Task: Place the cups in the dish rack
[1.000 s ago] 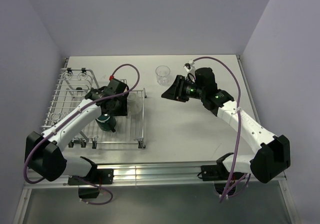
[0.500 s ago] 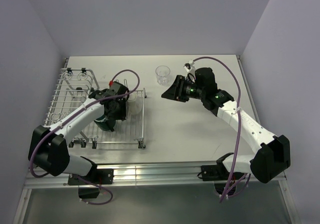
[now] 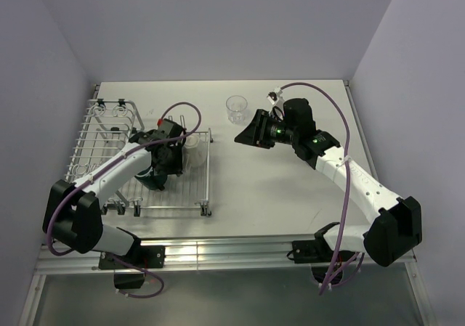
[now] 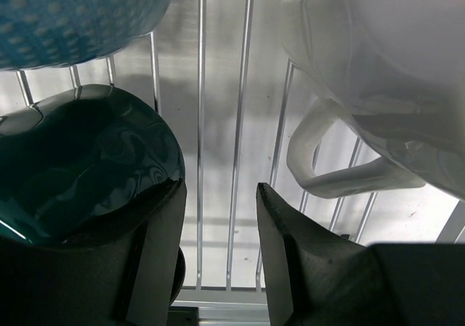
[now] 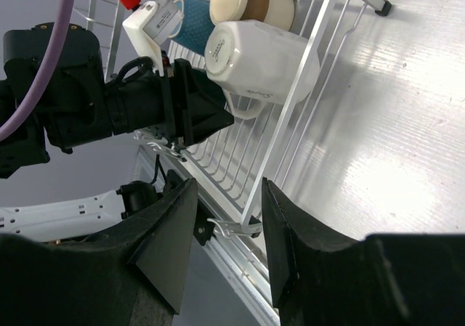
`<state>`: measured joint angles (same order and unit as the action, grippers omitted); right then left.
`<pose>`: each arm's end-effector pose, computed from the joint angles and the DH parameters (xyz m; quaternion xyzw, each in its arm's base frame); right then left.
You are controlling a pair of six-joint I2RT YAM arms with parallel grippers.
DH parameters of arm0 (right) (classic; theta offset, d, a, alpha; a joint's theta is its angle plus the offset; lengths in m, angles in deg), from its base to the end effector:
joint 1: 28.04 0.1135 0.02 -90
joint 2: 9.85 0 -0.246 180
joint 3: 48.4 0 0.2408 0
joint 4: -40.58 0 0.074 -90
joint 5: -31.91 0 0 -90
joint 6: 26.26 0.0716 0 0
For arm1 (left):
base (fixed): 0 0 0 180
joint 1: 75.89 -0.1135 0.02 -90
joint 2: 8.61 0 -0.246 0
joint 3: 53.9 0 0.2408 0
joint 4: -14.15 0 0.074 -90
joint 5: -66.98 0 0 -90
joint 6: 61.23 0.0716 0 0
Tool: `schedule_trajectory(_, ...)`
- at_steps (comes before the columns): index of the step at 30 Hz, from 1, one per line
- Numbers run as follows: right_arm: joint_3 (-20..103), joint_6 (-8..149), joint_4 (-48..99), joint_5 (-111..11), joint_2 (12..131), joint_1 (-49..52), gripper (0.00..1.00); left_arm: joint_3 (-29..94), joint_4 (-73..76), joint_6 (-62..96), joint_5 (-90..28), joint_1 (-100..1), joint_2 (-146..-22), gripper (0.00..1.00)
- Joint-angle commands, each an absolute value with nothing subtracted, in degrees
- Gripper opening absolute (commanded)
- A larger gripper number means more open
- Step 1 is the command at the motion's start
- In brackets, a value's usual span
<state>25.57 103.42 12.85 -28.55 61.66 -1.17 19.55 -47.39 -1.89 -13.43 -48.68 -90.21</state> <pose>0.2568 0.1697 0.2990 -0.0445 0.8269 0.4640 0.3146 0.2479 -0.1140 0.1871 -0.0443 0.9800 -0.0130 0.1936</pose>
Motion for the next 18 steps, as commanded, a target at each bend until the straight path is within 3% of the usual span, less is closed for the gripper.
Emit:
schedule_trajectory(1, 26.1, 102.3, 13.3, -29.5, 60.1, -0.9, 0.48, 20.7, -47.7, -0.6, -13.3, -48.0, -88.4, 0.50)
schedule_trajectory(13, 28.3, 101.1, 10.3, -32.5, 60.3, -0.9, 0.48, 27.9, -50.7, -0.2, -14.7, -45.4, -84.7, 0.59)
schedule_trajectory(18, 34.4, 97.5, 4.0, -43.6, 63.3, -1.0, 0.49, 31.2, -51.0, -0.1, -14.5, -44.9, -83.6, 0.62)
